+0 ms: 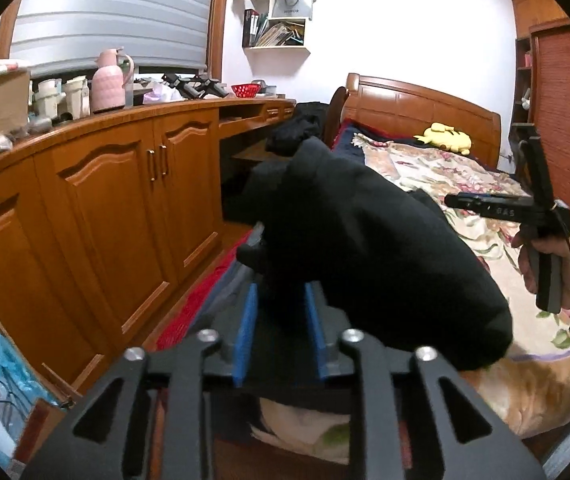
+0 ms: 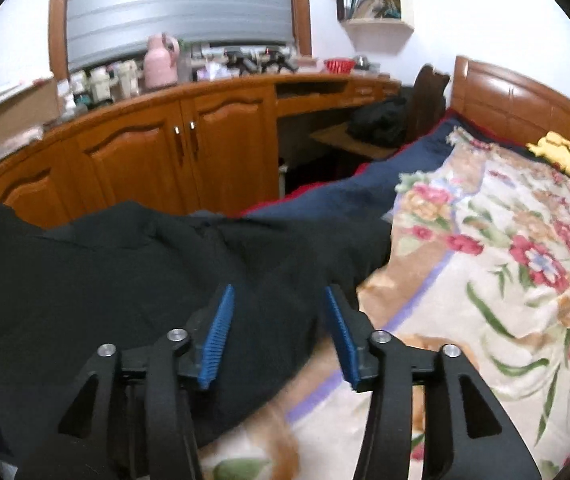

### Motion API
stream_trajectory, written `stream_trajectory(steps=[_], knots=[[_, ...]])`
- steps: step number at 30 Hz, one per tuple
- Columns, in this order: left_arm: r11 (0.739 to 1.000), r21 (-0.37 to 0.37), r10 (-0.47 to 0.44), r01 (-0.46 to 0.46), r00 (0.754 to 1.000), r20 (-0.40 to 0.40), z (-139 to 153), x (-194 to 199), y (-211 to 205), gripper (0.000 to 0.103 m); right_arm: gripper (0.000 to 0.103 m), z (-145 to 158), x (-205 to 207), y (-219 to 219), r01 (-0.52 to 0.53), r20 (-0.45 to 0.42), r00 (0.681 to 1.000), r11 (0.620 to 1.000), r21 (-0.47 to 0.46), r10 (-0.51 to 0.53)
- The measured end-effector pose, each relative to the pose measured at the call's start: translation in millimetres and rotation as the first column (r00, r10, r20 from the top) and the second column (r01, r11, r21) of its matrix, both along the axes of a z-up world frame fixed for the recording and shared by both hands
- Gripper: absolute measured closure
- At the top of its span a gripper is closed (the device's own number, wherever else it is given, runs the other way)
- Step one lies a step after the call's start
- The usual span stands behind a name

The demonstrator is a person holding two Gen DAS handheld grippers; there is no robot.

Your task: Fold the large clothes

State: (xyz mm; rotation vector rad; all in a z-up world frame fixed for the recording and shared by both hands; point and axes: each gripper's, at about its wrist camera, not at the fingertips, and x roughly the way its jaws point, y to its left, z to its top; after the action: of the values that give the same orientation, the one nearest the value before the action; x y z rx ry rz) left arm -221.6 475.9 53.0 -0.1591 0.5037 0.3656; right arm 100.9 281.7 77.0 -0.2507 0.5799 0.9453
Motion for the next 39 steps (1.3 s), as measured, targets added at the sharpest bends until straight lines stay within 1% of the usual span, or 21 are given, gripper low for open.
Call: stream_trajectory(steps=[2, 3, 5, 7, 10, 12, 13, 15, 16, 19, 21, 24, 27, 29, 31, 35, 39], knots=[[1.000, 0.030, 0.004, -0.004, 1.000, 0.006, 9, -8, -9, 0.070, 0.049, 6, -13, 1, -0.044, -0.009, 0.999, 0.999, 0.020, 0.044], [0.999, 0.037, 0.008, -0.008, 1.000, 0.007, 13, -11, -11, 0.067, 0.049, 9, -22, 3, -0.087, -0.022, 0.996, 0.996, 0.034, 0.088], [0.999, 0.049, 0.008, -0.009, 1.000, 0.017, 23, -18, -13, 0.066, 0.049, 14, -38, 10, -0.150, -0.038, 0.988, 0.987, 0.059, 0.153], [0.998, 0.058, 0.011, -0.013, 0.999, 0.030, 33, -25, -14, 0.065, 0.049, 20, -59, 23, -0.224, -0.052, 0.972, 0.970, 0.091, 0.229], [0.998, 0.059, 0.025, -0.028, 0.998, 0.052, 45, -35, -14, 0.062, 0.049, 22, -88, 45, -0.305, -0.068, 0.947, 0.945, 0.117, 0.314], [0.998, 0.053, 0.034, -0.037, 0.998, 0.059, 49, -40, -10, 0.060, 0.050, 15, -103, 62, -0.338, -0.081, 0.935, 0.936, 0.098, 0.346], [0.998, 0.052, 0.038, -0.041, 0.997, 0.060, 50, -41, -9, 0.060, 0.059, 5, -110, 74, -0.352, -0.107, 0.928, 0.934, 0.063, 0.357], [0.997, 0.056, 0.049, -0.052, 0.997, 0.061, 53, -45, -5, 0.059, 0.062, -21, -117, 94, -0.386, -0.198, 0.904, 0.923, 0.000, 0.378], [0.997, 0.054, 0.050, -0.054, 0.997, 0.063, 54, -45, -3, 0.058, 0.062, -30, -119, 99, -0.391, -0.212, 0.901, 0.920, -0.020, 0.378], [0.997, 0.050, 0.059, -0.062, 0.996, 0.072, 55, -47, 3, 0.054, 0.062, -56, -128, 107, -0.385, -0.207, 0.907, 0.921, -0.054, 0.367], [0.997, 0.050, 0.058, -0.061, 0.996, 0.071, 54, -47, 4, 0.050, 0.062, -62, -135, 108, -0.380, -0.190, 0.912, 0.923, -0.065, 0.363], [0.997, 0.046, 0.055, -0.058, 0.996, 0.070, 54, -45, 3, 0.049, 0.062, -67, -145, 111, -0.379, -0.151, 0.920, 0.920, -0.105, 0.362], [0.998, 0.050, 0.044, -0.048, 0.997, 0.069, 53, -41, -4, 0.049, 0.062, -65, -141, 104, -0.368, -0.138, 0.925, 0.926, -0.082, 0.355], [0.997, 0.058, 0.045, -0.049, 0.997, 0.069, 54, -38, -8, 0.048, 0.062, -58, -138, 94, -0.343, -0.123, 0.934, 0.939, -0.043, 0.335], [0.998, 0.057, 0.031, -0.035, 0.997, 0.068, 54, -35, -13, 0.048, 0.062, -48, -139, 83, -0.329, -0.104, 0.940, 0.944, -0.023, 0.325], [0.998, 0.064, -0.002, -0.002, 0.998, 0.061, 55, -25, -30, 0.048, 0.061, -26, -135, 45, -0.285, -0.057, 0.957, 0.959, 0.009, 0.285], [0.997, 0.059, -0.044, 0.040, 0.997, 0.069, 56, -10, -51, 0.048, 0.061, -16, -122, 6, -0.221, -0.040, 0.974, 0.975, 0.019, 0.221]])
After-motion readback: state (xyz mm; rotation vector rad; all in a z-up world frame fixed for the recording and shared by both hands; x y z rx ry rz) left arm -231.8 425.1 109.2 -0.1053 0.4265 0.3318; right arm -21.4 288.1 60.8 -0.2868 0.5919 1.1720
